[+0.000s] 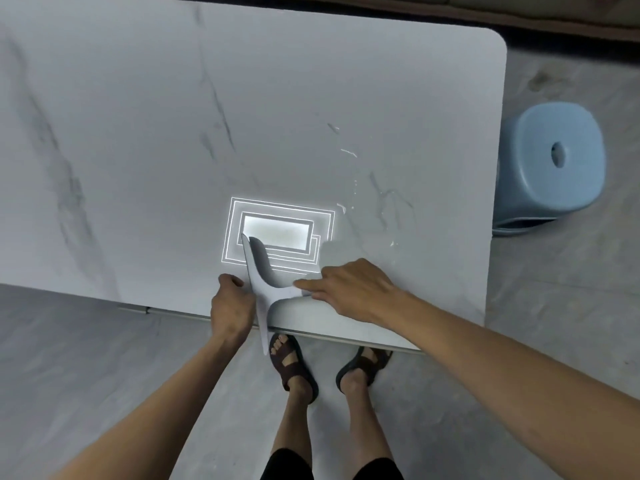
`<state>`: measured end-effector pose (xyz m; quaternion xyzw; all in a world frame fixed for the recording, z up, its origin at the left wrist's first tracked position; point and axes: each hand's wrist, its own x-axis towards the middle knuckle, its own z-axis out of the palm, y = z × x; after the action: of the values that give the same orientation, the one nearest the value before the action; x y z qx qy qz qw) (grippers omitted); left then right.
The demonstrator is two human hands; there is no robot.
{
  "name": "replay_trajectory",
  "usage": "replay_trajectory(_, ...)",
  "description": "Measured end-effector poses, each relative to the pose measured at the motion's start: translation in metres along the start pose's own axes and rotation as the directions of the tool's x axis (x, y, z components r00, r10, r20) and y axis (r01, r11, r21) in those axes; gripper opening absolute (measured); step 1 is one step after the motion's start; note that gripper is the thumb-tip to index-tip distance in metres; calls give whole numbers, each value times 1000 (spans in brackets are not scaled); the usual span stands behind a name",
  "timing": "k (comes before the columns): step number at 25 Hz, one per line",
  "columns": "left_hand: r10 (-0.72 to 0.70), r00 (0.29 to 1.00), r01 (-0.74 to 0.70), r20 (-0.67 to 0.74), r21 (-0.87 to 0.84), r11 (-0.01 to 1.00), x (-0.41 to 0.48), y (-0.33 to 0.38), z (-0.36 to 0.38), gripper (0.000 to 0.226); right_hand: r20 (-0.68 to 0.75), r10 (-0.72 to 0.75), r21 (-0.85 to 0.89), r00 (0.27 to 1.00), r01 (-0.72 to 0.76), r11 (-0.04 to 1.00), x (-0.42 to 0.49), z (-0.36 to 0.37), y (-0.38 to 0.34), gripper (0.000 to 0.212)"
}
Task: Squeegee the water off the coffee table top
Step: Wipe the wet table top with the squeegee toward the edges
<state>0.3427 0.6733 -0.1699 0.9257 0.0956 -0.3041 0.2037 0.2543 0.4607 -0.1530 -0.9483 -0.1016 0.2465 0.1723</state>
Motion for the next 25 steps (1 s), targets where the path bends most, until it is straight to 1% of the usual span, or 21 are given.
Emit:
replay_trajectory(3,-21,999,20,42,4,1000,7,-5,-3,15,-58,14,-49,998,-17,999,22,-3,6,39)
replay_trajectory(5,-16,996,15,86,14,1000,5,-1,0,20,-113,83,-20,990,-86,996,9,-7,29,36)
replay_trajectory(7,-5,992,3,130,14,1000,1,7,6,24,-125,200,33,972,-198,980,-19,-14,60,35)
replay_trajectory(10,18,978,-23,210,22,999,-10,24,17,26,-139,334,16,932,-336,942,-76,-16,102,39)
replay_trajectory(13,48,962,-60,270,37,998,-18,44,25,25,-185,468,25,864,-472,881,-130,-15,130,41)
replay_trajectory(15,77,961,-84,264,14,996,-22,58,25,21,-205,522,12,828,-531,847,-156,-20,137,41)
replay_trajectory(16,89,968,-87,236,-19,996,-24,64,22,19,-200,527,8,826,-536,844,-163,-25,136,41)
replay_trajectory(17,93,976,-84,195,-55,995,-24,69,19,18,-194,512,17,837,-519,854,-165,-30,131,41)
replay_trajectory(18,84,985,-71,151,-89,994,-23,72,14,18,-179,468,32,866,-470,882,-159,-34,123,41)
replay_trajectory(19,55,992,-42,110,-117,992,-22,72,9,18,-145,385,45,911,-383,923,-147,-37,110,40)
replay_trajectory(20,15,997,-5,72,-139,990,-19,68,3,17,-98,273,45,957,-269,962,-128,-38,93,40)
replay_trajectory(21,-26,999,33,42,-153,988,-16,62,-3,18,-54,150,30,987,-148,988,-104,-37,75,39)
replay_trajectory(23,-125,992,124,3,-172,977,-9,41,-17,21,10,-59,0,998,59,998,-50,-32,33,40)
replay_trajectory(25,-209,978,204,-7,-178,963,-3,16,-30,21,66,-177,-17,982,179,984,1,-23,-5,41)
